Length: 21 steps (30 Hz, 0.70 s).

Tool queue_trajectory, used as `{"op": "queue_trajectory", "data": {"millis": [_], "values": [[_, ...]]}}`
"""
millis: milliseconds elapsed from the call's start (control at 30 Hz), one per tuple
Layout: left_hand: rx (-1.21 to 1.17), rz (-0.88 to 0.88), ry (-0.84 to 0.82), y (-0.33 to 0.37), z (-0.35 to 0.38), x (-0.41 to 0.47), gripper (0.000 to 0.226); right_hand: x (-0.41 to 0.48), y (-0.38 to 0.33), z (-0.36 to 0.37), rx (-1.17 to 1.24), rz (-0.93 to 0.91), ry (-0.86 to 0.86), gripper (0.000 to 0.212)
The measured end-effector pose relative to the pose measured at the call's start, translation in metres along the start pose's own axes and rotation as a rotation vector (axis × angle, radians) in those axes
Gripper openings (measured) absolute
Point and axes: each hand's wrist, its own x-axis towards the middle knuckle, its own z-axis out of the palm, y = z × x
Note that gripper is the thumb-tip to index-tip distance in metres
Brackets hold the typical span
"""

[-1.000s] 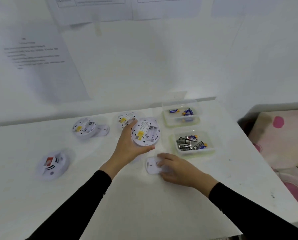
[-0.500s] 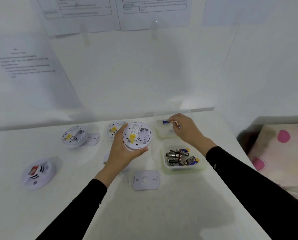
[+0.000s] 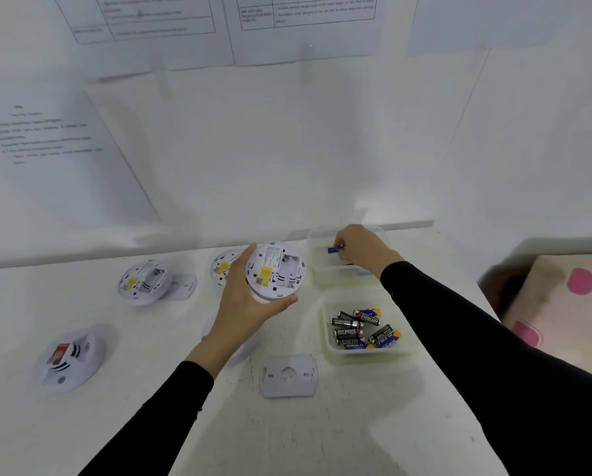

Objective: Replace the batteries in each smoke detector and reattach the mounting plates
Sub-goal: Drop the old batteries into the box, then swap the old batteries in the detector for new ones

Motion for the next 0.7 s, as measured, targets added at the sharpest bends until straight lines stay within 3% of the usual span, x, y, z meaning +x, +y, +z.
{"op": "queue_trajectory", "data": {"millis": [167, 333, 400, 567, 700], "values": [[0.000, 0.004, 0.043, -0.003, 0.007, 0.004, 0.112, -0.053, -0.026, -0.025, 0.599, -0.161, 0.339, 0.024], [-0.015, 0.014, 0.098, -0.003, 0.025, 0.005, 0.103, -0.113, -0.055, -0.016, 0.801, -0.261, 0.481, 0.013], [-0.026, 0.014, 0.109, -0.002, 0.033, 0.005, 0.105, -0.127, -0.062, -0.004, 0.816, -0.276, 0.519, 0.010], [-0.090, 0.032, 0.114, 0.007, 0.043, 0.004, 0.099, -0.129, -0.069, 0.021, 0.520, -0.386, 0.656, 0.017], [-0.099, 0.034, 0.143, 0.012, 0.038, 0.004, 0.097, -0.126, -0.072, 0.023, 0.608, -0.379, 0.575, 0.015]]}}
